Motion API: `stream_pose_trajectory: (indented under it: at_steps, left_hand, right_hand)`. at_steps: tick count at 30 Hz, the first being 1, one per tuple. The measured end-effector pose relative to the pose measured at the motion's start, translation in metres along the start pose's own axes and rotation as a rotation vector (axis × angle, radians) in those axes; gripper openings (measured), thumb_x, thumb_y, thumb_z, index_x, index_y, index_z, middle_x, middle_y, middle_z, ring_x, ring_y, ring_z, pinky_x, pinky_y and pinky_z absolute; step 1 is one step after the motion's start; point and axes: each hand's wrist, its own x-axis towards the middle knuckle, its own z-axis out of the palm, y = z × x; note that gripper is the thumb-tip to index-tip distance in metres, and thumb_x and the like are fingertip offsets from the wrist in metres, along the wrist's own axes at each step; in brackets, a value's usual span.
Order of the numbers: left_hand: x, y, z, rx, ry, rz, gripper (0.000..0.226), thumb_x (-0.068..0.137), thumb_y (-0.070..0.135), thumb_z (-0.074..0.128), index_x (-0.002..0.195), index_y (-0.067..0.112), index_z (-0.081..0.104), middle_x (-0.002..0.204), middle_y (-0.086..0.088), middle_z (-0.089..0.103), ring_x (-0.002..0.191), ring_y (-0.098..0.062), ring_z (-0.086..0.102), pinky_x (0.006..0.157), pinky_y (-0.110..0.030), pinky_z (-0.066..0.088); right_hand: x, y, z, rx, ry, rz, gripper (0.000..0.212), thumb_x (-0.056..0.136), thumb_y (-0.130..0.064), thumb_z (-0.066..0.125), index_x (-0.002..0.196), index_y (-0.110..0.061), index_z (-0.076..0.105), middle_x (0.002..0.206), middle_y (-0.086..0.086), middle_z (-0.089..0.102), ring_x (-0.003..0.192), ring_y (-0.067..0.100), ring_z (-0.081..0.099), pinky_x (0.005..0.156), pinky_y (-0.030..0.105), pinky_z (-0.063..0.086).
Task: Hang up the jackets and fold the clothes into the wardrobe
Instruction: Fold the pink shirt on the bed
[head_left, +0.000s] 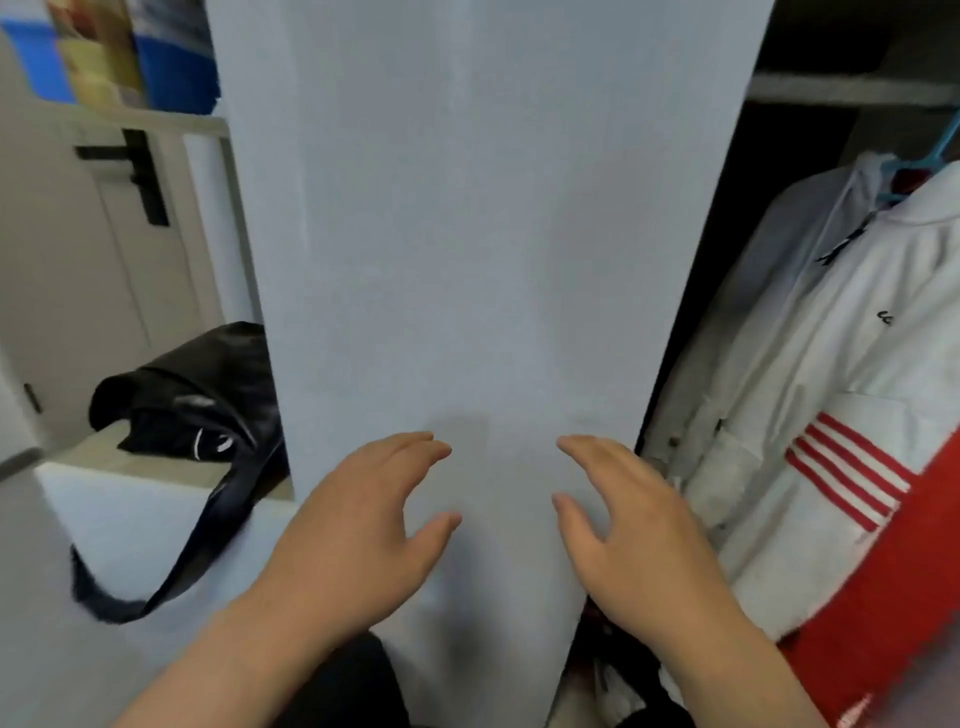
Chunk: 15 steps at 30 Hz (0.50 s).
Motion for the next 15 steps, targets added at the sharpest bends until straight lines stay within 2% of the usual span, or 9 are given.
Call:
stream_pose_trajectory:
  at_steps: [2, 6, 10, 12, 15]
  left_hand:
    - [-0.016, -0.021, -0.015, 0.068, 0.035, -0.096, 0.058, 0.082, 0.045, 0.068, 0.136, 0.038, 0.050, 0.141, 0.023, 0.046, 0.125, 0.013, 0.031, 0.100, -0.002, 0.013]
    - [-0.049, -0.055, -0.039, 0.176, 0.041, -0.276, 0.056, 0.082, 0.037, 0.072, 0.135, 0.035, 0.054, 0.144, 0.020, 0.046, 0.134, -0.004, 0.041, 0.107, -0.023, 0.031]
    - [-0.098, -0.073, -0.053, 0.273, 0.049, -0.451, 0.056, 0.084, 0.040, 0.069, 0.137, 0.033, 0.052, 0.145, 0.017, 0.046, 0.135, -0.004, 0.039, 0.107, -0.016, 0.022]
    - [-0.112, -0.072, -0.054, 0.281, 0.014, -0.476, 0.057, 0.085, 0.043, 0.066, 0.139, 0.035, 0.050, 0.147, 0.016, 0.044, 0.136, -0.005, 0.039, 0.109, -0.019, 0.023]
    - [-0.148, -0.074, -0.070, 0.342, 0.010, -0.622, 0.056, 0.083, 0.039, 0.070, 0.135, 0.031, 0.054, 0.142, 0.012, 0.050, 0.129, -0.009, 0.048, 0.105, -0.020, 0.027]
  right_hand:
    - [0.005, -0.017, 0.027, 0.036, -0.095, -0.064, 0.046, 0.091, -0.027, 0.064, 0.136, -0.026, 0.053, 0.135, -0.012, 0.055, 0.124, 0.000, 0.040, 0.102, 0.024, 0.034]
    - [0.015, -0.039, 0.070, 0.082, -0.227, -0.146, 0.048, 0.092, -0.026, 0.063, 0.139, -0.025, 0.053, 0.145, -0.007, 0.050, 0.135, 0.011, 0.043, 0.108, 0.023, 0.027]
    - [0.030, -0.076, 0.107, 0.191, -0.343, -0.243, 0.048, 0.094, -0.032, 0.055, 0.142, -0.031, 0.048, 0.151, -0.014, 0.041, 0.138, 0.003, 0.031, 0.109, 0.018, 0.019]
    - [0.033, -0.084, 0.118, 0.211, -0.356, -0.254, 0.048, 0.094, -0.034, 0.052, 0.142, -0.033, 0.046, 0.151, -0.017, 0.038, 0.137, 0.000, 0.027, 0.108, 0.017, 0.019]
    - [0.035, -0.118, 0.144, 0.279, -0.454, -0.387, 0.050, 0.095, -0.035, 0.051, 0.144, -0.035, 0.043, 0.151, -0.020, 0.036, 0.136, -0.002, 0.027, 0.106, 0.015, 0.020]
